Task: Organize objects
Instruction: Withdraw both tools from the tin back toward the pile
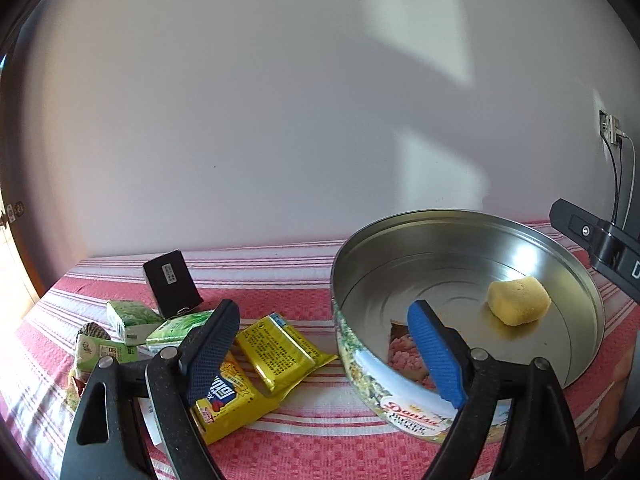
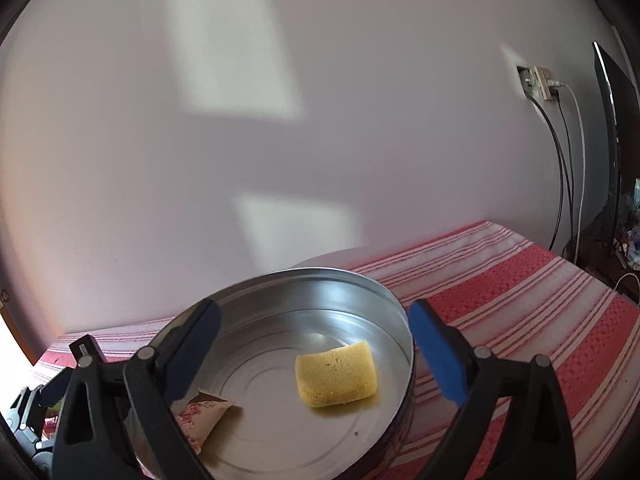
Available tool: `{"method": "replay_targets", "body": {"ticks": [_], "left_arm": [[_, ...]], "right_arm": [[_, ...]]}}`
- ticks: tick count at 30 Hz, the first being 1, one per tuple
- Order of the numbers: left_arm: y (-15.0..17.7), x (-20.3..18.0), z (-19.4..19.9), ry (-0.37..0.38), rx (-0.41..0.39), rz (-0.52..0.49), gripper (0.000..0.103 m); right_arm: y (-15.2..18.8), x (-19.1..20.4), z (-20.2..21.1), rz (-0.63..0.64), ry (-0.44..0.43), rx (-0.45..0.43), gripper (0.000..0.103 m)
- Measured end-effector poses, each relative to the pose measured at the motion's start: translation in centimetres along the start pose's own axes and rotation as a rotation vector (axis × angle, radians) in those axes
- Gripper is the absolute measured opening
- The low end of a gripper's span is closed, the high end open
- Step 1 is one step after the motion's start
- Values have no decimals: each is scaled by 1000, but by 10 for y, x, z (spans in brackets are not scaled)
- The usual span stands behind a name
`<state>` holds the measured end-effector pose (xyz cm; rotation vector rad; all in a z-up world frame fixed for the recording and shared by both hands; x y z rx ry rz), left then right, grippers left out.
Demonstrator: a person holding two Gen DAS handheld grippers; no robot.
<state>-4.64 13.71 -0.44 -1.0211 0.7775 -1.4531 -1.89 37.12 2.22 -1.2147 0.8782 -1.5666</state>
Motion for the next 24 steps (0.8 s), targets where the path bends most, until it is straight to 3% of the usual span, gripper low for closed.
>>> {"method": "replay_targets", "body": {"ticks": [6, 10, 15, 24], "left_arm": [[8, 26, -6, -22, 32, 35, 88], [12, 39, -9, -41, 38, 34, 88], [15, 58, -9, -45, 55, 56, 88], [20, 91, -12, -62, 56, 72, 88]], "right_arm": [[8, 27, 5, 106, 23, -31, 97], [11, 35, 13, 108, 38, -72, 97], [20, 46, 16, 90, 25, -44, 97], [38, 93, 21, 171, -4, -25, 98]]}}
Point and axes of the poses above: each gripper's, at about its wrist camera, not at the fingertips, and z roughly against the way its jaws point, x to its left, y to its underside, the point moved 5 cm from there along -z, roughly the way its jaws point, and after that the axes turned 13 degrees about -y, right-handed, at the moved point
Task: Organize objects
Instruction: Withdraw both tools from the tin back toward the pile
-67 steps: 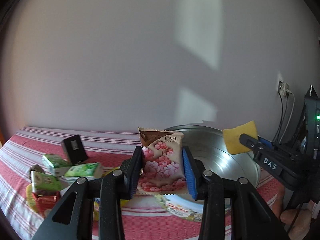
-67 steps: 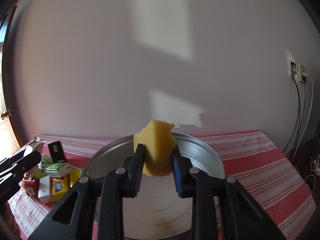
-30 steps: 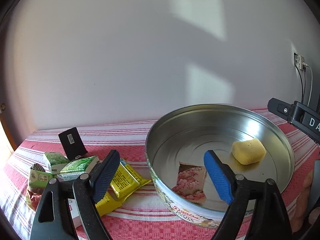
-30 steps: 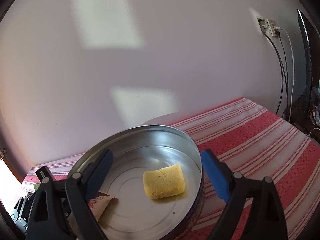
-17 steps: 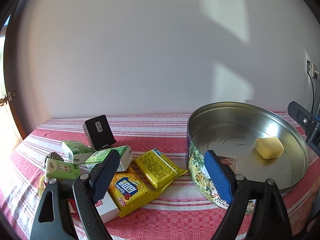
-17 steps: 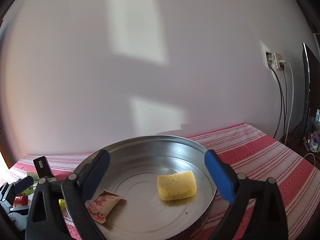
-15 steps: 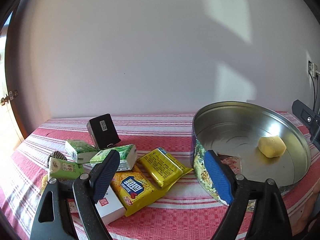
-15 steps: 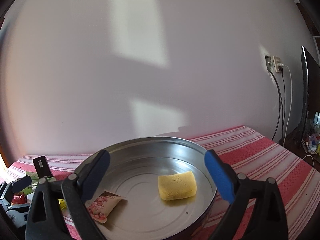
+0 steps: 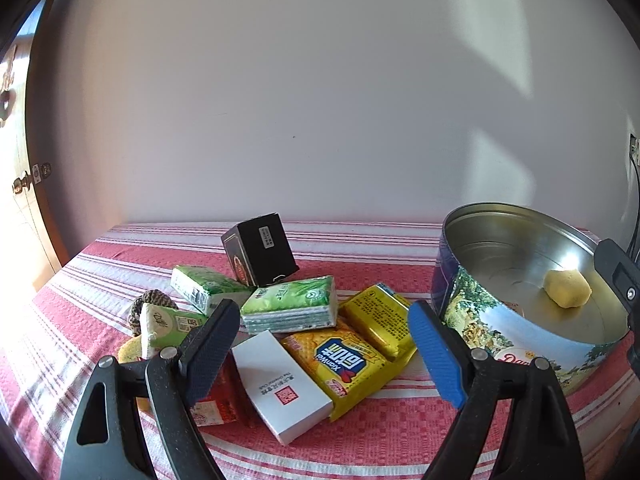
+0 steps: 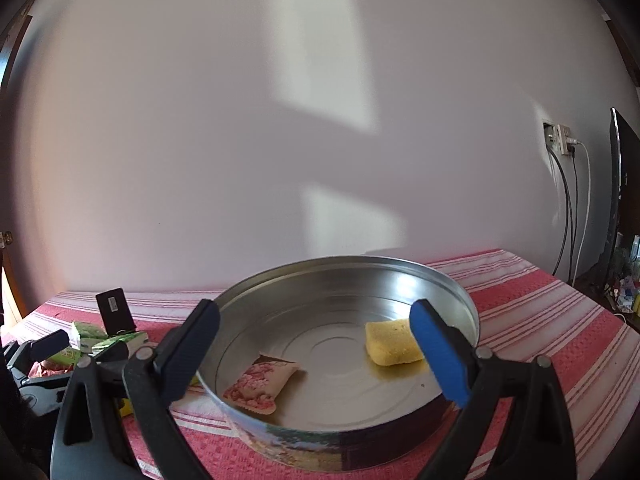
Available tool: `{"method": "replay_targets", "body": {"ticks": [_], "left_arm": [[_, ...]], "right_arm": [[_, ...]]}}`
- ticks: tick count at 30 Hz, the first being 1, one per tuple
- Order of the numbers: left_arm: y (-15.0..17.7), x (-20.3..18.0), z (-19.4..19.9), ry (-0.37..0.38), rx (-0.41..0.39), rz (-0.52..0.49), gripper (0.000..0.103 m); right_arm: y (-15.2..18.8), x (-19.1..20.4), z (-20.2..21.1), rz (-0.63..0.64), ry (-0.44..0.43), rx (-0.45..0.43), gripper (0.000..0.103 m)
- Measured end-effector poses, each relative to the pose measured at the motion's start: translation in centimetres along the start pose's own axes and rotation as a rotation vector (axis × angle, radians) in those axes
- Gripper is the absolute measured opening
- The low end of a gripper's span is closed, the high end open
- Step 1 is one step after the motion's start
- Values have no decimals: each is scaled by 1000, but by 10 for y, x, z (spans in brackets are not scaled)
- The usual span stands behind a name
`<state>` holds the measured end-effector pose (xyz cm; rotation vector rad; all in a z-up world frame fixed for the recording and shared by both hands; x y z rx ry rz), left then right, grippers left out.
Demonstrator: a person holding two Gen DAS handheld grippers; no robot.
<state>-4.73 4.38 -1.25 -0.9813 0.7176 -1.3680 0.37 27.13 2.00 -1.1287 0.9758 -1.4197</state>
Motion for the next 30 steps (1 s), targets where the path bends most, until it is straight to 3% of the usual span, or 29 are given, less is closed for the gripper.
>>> {"method": "replay_targets", "body": {"ticks": [13, 20, 26, 30], "left_arm": [[6, 51, -16, -21, 50, 31, 88], [14, 104, -36, -8, 131, 91, 88], [14, 148, -48, -90, 127, 120, 88], [12, 175, -50, -157, 116, 174, 88]], "right_arm": [[17, 70, -19, 74, -96, 110, 98], [34, 106, -38, 65, -201, 240, 96], [49, 135, -54, 79, -278, 352, 96], [60, 155, -64, 96, -337, 430, 90]]}}
Point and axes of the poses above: each gripper's, at about its wrist camera, not at the fingertips, and z roughly against the way its jaws point, x to its left, y to its underside, the point moved 5 cm from there along -z, roughly the way its jaws point, and after that the axes turned 13 degrees about -y, right-handed, at the moved point
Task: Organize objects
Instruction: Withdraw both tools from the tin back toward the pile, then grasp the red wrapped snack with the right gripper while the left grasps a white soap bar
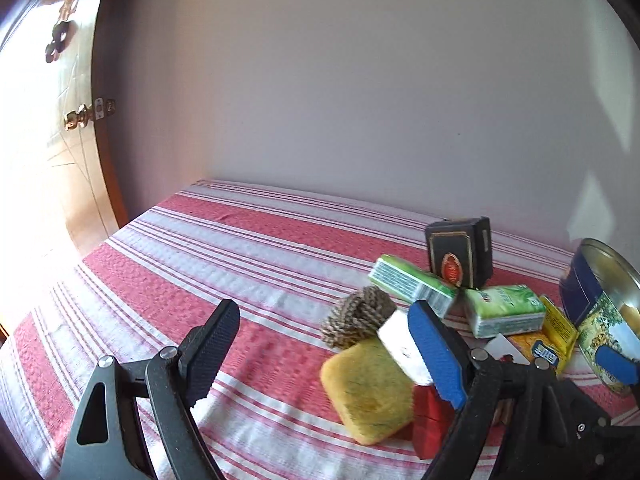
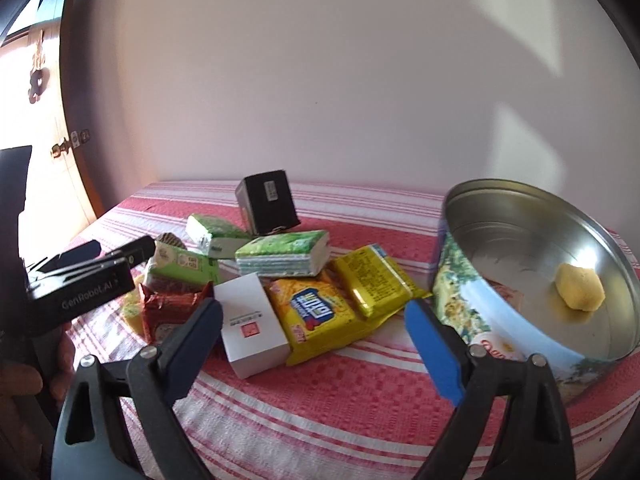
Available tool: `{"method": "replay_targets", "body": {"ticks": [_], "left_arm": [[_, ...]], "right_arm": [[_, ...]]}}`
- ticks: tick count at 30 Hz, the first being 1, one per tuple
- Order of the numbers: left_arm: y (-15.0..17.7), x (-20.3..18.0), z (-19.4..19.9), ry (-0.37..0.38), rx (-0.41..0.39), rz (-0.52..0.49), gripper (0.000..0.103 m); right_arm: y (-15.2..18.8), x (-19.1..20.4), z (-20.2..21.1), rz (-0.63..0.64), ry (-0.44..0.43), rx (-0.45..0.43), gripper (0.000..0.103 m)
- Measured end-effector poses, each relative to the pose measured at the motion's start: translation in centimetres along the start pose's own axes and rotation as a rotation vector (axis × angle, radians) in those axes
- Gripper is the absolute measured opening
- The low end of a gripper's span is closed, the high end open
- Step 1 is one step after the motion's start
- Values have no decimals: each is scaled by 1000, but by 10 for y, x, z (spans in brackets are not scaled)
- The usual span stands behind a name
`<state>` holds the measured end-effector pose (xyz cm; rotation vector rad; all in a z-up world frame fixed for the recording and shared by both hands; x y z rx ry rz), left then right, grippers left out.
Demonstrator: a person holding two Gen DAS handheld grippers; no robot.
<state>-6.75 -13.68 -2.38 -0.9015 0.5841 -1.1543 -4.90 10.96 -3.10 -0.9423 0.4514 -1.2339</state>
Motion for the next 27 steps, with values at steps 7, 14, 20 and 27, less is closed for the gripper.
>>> {"method": "replay_targets", "body": {"ticks": [7, 14, 20, 27], "left_arm": [[-3, 36, -19, -64, 69, 129, 88], [-4, 47, -31, -66, 114, 167, 88], [-5, 41, -33, -55, 113, 144, 88], [1, 35, -32, -10, 137, 136, 88]], "right_arm": [[1, 30, -24, -4, -166, 54, 67], [1, 73, -53, 67, -194, 144, 87], [1, 85, -62, 125, -143, 166, 65], [-2, 75, -49, 86, -209, 128, 51]]}}
Point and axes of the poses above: each gripper's, at about its wrist camera, not at the fingertips, and z roughly against the way its jaws point, x to its left, y to its underside, the point moved 5 cm from there along -z, roughly the way its jaws point, and after that the axes turned 13 degrees about -y, right-handed, at the moved point
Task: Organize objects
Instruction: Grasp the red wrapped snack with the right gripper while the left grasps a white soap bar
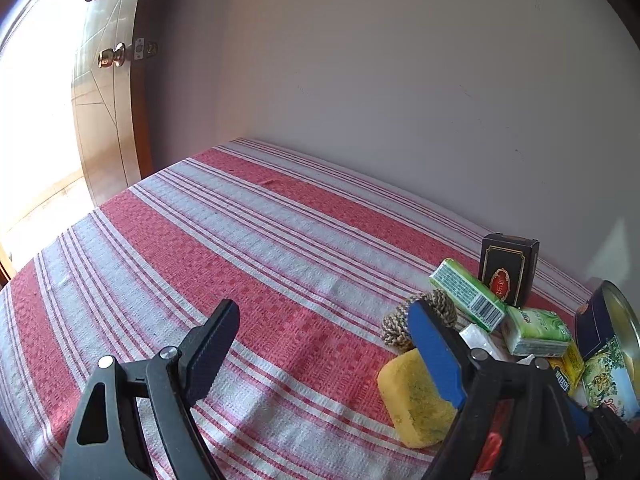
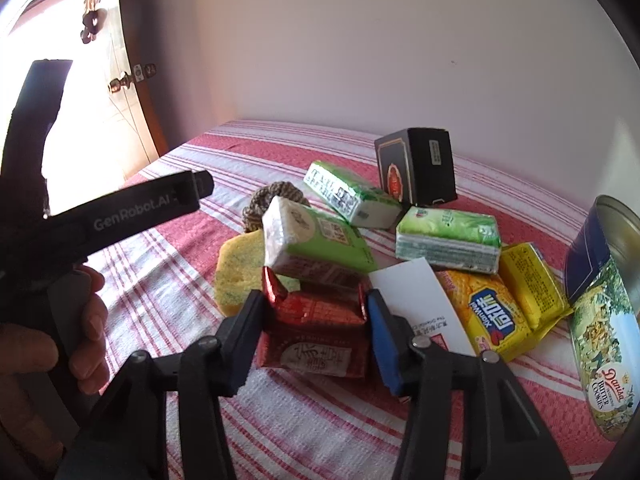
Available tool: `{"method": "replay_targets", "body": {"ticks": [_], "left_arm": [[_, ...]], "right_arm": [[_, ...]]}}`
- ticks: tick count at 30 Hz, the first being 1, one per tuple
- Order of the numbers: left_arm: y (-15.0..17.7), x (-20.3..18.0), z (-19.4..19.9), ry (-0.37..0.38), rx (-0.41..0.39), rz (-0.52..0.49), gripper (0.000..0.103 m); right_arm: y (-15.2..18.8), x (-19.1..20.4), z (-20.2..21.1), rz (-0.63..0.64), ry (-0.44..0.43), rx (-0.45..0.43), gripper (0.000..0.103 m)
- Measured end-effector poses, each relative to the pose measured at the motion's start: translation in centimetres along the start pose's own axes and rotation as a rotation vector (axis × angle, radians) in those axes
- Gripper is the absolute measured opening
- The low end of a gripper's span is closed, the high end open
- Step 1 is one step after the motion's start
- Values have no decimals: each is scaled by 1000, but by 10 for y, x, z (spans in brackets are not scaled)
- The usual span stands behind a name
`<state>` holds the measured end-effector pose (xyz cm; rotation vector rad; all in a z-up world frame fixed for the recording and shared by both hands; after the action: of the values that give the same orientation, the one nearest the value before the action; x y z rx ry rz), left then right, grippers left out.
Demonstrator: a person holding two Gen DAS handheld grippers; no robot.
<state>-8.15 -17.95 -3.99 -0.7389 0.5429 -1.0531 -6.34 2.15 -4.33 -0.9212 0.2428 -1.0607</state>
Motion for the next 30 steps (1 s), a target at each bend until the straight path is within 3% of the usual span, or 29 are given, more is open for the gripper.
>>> {"method": "replay_targets", "body": {"ticks": [3, 6, 9, 13, 16, 19, 21, 24, 27, 30], "left_arm": [[2, -10, 9, 94, -9, -6, 88], [4, -26, 17, 120, -47, -69, 88], [12, -48, 21, 175, -47, -156, 88], [18, -75, 30, 252, -79, -265, 88], [24, -99, 22, 248, -60, -348, 88], [32, -120, 5, 221, 12, -415, 88], [32, -126, 6, 199, -11, -438, 87], [32, -127, 3, 171, -18, -443, 68], [31, -123, 2, 196, -11, -419, 54], [30, -119, -1, 210, 4, -401, 52]], "right_arm": [[-9, -9, 32, -23, 5, -116, 51], [-16, -25, 57, -54, 80, -203, 52], [-15, -46, 66, -56, 181, -201, 52], [-17, -71, 72, -128, 218, -194, 52], [-13, -83, 85, -154, 231, -208, 52], [-14, -86, 89, -158, 227, -220, 52], [-13, -85, 92, -148, 236, -224, 52], [-14, -83, 92, -141, 247, -218, 52], [-15, -86, 86, -159, 239, -214, 52], [-16, -86, 86, -170, 239, -223, 52]]}}
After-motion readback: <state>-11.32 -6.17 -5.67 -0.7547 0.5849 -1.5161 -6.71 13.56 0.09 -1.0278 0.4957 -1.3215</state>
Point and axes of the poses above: each gripper's, at about its wrist camera, not at the fingertips, and z roughly against the way its jaws point, x to its left, y to its underside, the point moved 5 cm from there along -z, roughly the way its jaws point, and after that the axes turned 13 degrees about -y, right-handed, at the moved point
